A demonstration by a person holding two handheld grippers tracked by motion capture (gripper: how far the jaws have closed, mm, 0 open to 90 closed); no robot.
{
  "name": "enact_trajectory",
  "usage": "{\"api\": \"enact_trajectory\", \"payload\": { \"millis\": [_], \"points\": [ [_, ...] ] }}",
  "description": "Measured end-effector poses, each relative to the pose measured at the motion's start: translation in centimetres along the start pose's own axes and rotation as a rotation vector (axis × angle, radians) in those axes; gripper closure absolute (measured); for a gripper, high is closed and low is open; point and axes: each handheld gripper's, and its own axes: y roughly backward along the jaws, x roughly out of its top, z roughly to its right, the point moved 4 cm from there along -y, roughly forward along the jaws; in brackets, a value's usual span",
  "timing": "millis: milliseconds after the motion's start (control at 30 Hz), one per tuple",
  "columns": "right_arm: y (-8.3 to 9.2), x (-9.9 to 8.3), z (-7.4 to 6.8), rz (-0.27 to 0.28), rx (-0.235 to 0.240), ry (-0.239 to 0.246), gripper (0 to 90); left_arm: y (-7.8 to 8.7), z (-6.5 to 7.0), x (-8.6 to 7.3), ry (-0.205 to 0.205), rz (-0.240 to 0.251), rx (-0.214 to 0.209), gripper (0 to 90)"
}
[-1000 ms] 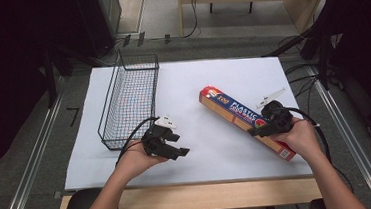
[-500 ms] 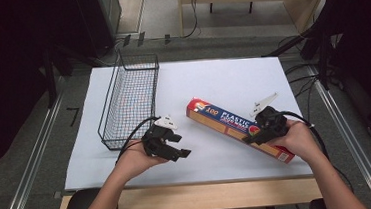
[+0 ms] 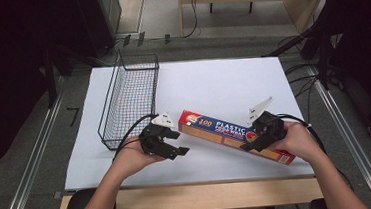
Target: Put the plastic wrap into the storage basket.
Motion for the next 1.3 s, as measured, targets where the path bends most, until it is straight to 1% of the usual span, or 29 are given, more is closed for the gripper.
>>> {"api": "enact_trajectory", "payload": {
  "millis": [67,133,233,267,300,367,433,467,500,533,600,633,667,700,733,767,800,833,867,933,967,1000,1067,1100,1133,1167,1233,1267,1300],
  "points": [
    [-0.1,0.1,-0.3,-0.011,0.013,0.015,41.7,0.1,0.1,0.3,0.004,0.005,-0.006,33.9],
    [-0.3,0.3,-0.6,-0.02,0.022,0.034,41.7,0.3,0.2,0.6,-0.01,0.013,0.0,31.2],
    [-0.6,0.4,-1.1,-0.034,0.027,0.064,41.7,0.5,0.3,0.9,-0.018,0.016,-0.002,25.7],
    [-0.7,0.4,-1.3,-0.04,0.031,0.075,41.7,0.6,0.3,1.0,-0.035,0.003,0.006,23.9],
    [-0.7,0.4,-1.4,-0.051,0.033,0.083,41.7,0.6,0.3,1.1,-0.038,-0.003,0.005,22.7],
    [-0.7,0.3,-1.7,-0.06,0.039,0.1,41.7,0.6,0.4,1.3,-0.034,-0.013,-0.023,22.5],
    [-0.8,0.3,-2.0,-0.07,0.057,0.105,41.8,0.5,0.5,1.4,-0.037,-0.015,-0.029,21.4],
    [-0.8,0.3,-2.2,-0.075,0.068,0.118,41.7,0.3,0.8,1.8,-0.06,-0.022,-0.038,19.9],
    [-0.8,0.4,-2.4,-0.083,0.079,0.118,41.7,0.3,0.8,2.0,-0.076,-0.026,-0.037,19.5],
    [-0.8,0.6,-2.6,-0.085,0.086,0.13,41.7,0.2,0.9,2.3,-0.085,-0.024,-0.039,19.5],
    [-0.8,0.9,-3.0,-0.087,0.082,0.155,41.7,0.2,1.0,2.5,-0.09,-0.021,-0.047,19.6],
    [-0.8,0.9,-3.0,-0.087,0.082,0.155,41.7,0.1,1.2,2.7,-0.097,-0.023,-0.052,19.6],
    [-0.9,1.2,-3.2,-0.076,0.088,0.164,41.6,-0.3,1.5,2.9,-0.129,-0.048,-0.042,21.3],
    [-0.9,1.3,-3.4,-0.077,0.092,0.174,41.6,-0.6,1.6,2.9,-0.148,-0.071,-0.031,23.5],
    [-0.9,1.4,-3.5,-0.079,0.096,0.186,41.6,-0.8,1.7,3.0,-0.16,-0.086,-0.029,23.6],
    [-0.9,1.5,-3.7,-0.079,0.088,0.204,41.6,-1.1,1.9,3.1,-0.172,-0.09,-0.035,23.6],
    [-0.8,1.4,-4.0,-0.109,0.066,0.174,41.6,-1.3,2.1,3.2,-0.179,-0.091,-0.052,23.6],
    [-1.1,1.7,-4.0,-0.084,0.093,0.232,41.6,-1.4,2.3,3.3,-0.192,-0.094,-0.067,23.6],
    [-1.0,1.7,-4.3,-0.096,0.094,0.22,41.6,-1.6,2.6,3.4,-0.197,-0.093,-0.081,23.6],
    [-1.0,2.0,-4.5,-0.084,0.09,0.248,41.6,-2.0,3.0,3.5,-0.215,-0.098,-0.098,23.6],
    [-0.8,2.1,-4.8,-0.103,0.098,0.22,41.6,-2.2,3.2,3.6,-0.227,-0.107,-0.103,23.6],
    [-0.9,2.4,-4.7,-0.076,0.094,0.261,41.6,-2.3,3.4,3.6,-0.233,-0.113,-0.109,23.7],
    [-0.8,2.8,-4.9,-0.074,0.102,0.259,41.6,-2.6,3.5,3.6,-0.244,-0.121,-0.11,23.6],
    [-0.8,3.0,-5.0,-0.071,0.099,0.269,41.5,-2.7,3.6,3.6,-0.244,-0.124,-0.112,23.6],
    [-0.9,3.1,-5.1,-0.069,0.102,0.264,41.5,-2.9,3.6,3.6,-0.25,-0.125,-0.104,23.4],
    [-0.8,3.3,-5.2,-0.068,0.095,0.273,41.5,-3.1,3.6,3.6,-0.251,-0.128,-0.103,22.7],
    [-0.9,3.4,-5.4,-0.066,0.097,0.279,41.5,-3.2,3.6,3.6,-0.25,-0.136,-0.101,22.7],
    [-1.0,3.7,-5.6,-0.053,0.088,0.302,41.5,-3.6,3.8,3.6,-0.258,-0.143,-0.115,22.6],
    [-1.0,3.7,-5.6,-0.053,0.088,0.302,41.5,-3.6,3.8,3.6,-0.258,-0.143,-0.115,22.2]
  ]
}}
